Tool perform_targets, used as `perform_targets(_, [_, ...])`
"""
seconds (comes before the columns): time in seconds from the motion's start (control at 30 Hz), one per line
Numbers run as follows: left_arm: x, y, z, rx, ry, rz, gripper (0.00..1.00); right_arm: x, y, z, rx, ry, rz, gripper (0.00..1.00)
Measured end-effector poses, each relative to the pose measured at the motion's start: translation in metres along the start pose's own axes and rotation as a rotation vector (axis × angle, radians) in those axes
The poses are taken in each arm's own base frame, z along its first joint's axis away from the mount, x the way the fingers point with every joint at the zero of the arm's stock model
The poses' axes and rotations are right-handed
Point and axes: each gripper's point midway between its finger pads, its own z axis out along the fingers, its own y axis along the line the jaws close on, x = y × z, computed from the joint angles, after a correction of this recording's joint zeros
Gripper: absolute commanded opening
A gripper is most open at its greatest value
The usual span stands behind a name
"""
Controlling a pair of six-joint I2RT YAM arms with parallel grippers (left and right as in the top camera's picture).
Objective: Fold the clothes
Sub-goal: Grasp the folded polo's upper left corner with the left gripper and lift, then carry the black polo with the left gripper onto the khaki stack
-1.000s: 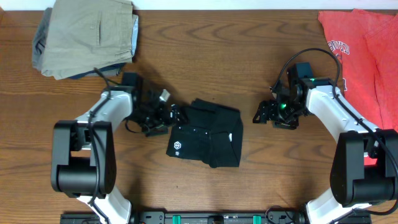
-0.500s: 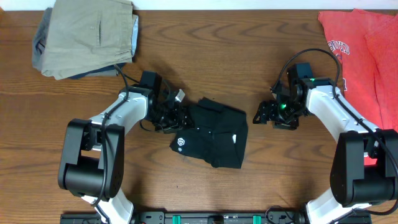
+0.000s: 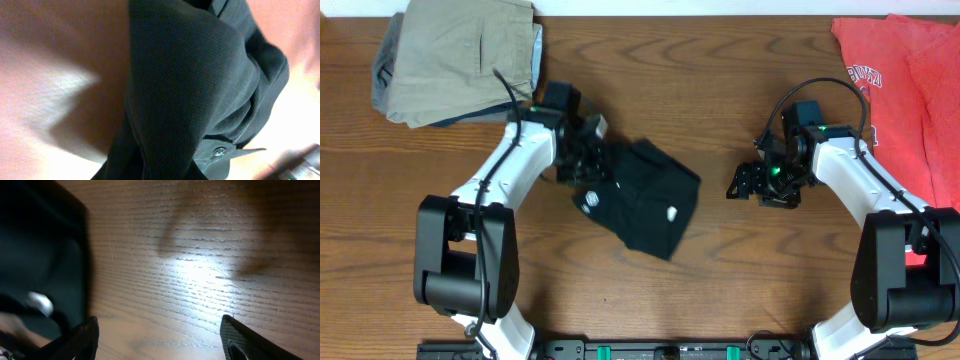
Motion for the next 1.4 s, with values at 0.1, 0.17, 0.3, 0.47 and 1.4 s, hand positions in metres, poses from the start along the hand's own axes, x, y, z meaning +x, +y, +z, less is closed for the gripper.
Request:
perform_targets(0.1, [-0.029, 0.008, -0.017, -0.105, -0.098, 0.059, 0.06, 0.000, 0.000, 0.000, 0.000, -0.001, -0.004, 0.76])
perform_targets(0.17, [-0.047, 0.014, -0.027, -0.173, -0.161, 0.095, 0.06, 0.000, 0.000, 0.000, 0.000, -0.001, -0.004, 0.76])
perform_targets(0.3, [-0.080, 0.026, -0.050, -0.312, -0.291, 0.135, 0.06, 0.000, 0.000, 0.000, 0.000, -0.002, -0.005, 0.77])
perform_targets(0.47, [-0.114, 0.037, -0.080, -0.405, -0.429, 0.142, 0.06, 0.000, 0.000, 0.000, 0.000, -0.001, -0.007, 0.77])
perform_targets(1.4, [-0.212, 0.052, -0.217, -0.611, -0.915, 0.230, 0.06, 0.005, -0.001, 0.000, 0.003, 0.018, -0.002, 0.77])
